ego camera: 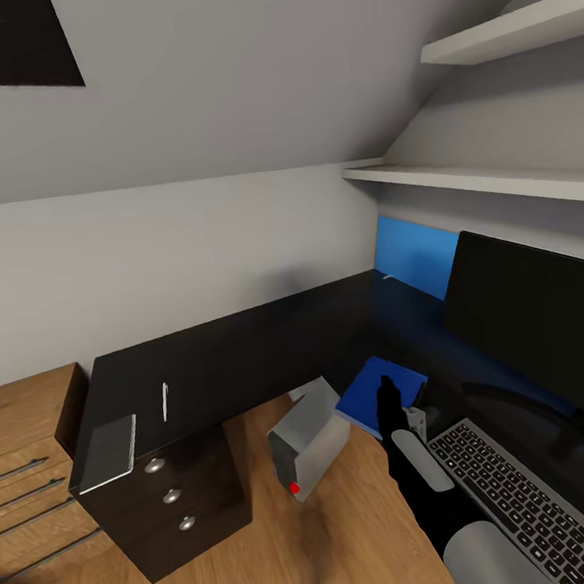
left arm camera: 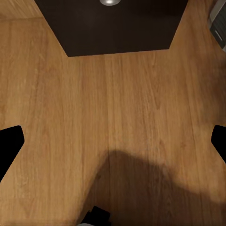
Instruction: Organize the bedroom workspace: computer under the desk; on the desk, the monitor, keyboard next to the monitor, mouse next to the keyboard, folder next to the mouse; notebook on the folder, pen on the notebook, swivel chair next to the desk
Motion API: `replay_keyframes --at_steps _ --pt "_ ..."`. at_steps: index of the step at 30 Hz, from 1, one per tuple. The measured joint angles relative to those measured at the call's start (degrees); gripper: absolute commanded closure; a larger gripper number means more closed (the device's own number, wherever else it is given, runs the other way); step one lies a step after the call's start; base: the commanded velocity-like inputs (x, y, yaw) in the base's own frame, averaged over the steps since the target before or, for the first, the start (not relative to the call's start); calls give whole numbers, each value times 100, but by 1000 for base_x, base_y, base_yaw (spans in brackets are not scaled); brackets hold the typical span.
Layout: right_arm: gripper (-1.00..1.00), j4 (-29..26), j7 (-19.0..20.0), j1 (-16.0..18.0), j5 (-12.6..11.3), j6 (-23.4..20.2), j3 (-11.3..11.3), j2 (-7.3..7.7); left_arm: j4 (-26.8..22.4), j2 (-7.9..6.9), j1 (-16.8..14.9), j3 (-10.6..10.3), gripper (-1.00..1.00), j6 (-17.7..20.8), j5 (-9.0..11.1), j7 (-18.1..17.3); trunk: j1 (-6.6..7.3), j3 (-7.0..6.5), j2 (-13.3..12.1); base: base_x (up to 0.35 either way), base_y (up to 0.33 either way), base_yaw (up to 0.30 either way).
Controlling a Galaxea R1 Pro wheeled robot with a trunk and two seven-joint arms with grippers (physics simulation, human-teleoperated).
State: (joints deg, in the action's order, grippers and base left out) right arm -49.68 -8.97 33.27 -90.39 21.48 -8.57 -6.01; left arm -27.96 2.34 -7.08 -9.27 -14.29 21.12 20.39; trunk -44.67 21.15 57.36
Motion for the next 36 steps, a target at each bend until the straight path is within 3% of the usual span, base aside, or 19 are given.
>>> replay_keyframes --at_steps 11,21,25,27,36 --pt "-100 -393 96 0 -16 11 -75 -20 0 3 0 -8 -100 8 7 -2 0 0 0 0 0 8" --pt "-100 -428 78 1 -30 36 -183 -41 7 2 1 -9 -100 9 9 6 0 -48 0 0 0 147" --pt "-100 -420 68 1 -25 41 -423 -44 11 1 1 -9 -100 9 9 4 0 -75 0 0 0 180" --pt "-100 -406 61 0 -19 55 -736 -47 14 2 1 -9 -100 9 9 -1 0 -88 0 0 0 192" --pt "-100 -363 60 0 -15 73 -986 -133 19 8 1 -18 -100 9 9 -6 0 -149 0 0 0 198"
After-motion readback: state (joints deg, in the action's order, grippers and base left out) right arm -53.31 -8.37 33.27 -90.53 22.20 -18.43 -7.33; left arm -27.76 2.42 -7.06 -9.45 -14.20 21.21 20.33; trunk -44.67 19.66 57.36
